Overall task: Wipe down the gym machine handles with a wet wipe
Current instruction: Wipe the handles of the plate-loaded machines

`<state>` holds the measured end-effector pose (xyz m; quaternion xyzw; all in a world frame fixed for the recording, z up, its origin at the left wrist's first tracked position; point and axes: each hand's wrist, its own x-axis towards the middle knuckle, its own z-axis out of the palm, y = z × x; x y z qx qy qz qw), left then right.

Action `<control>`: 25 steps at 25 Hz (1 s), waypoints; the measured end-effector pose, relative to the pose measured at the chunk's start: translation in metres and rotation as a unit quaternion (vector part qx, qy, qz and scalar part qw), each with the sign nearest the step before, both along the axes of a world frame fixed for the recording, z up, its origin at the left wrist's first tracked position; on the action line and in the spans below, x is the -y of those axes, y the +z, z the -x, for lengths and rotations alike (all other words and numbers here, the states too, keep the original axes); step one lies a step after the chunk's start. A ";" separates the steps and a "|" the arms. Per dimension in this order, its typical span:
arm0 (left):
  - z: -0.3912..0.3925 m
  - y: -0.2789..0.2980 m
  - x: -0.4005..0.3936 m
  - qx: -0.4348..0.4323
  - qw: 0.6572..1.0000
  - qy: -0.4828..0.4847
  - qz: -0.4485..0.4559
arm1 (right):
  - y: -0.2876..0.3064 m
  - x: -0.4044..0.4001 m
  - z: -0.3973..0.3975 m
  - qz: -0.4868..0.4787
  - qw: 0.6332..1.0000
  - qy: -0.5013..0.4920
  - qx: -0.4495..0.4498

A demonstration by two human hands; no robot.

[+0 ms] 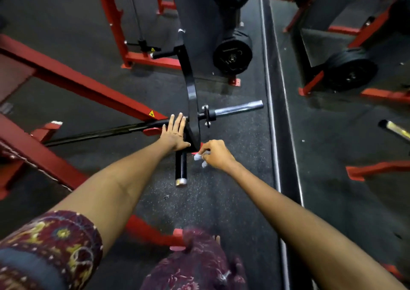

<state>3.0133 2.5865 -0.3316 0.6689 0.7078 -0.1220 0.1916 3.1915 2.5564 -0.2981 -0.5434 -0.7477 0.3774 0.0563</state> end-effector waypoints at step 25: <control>-0.088 -0.027 0.048 -0.169 0.910 0.368 -0.082 | 0.006 -0.151 0.062 -0.122 0.925 0.359 -0.032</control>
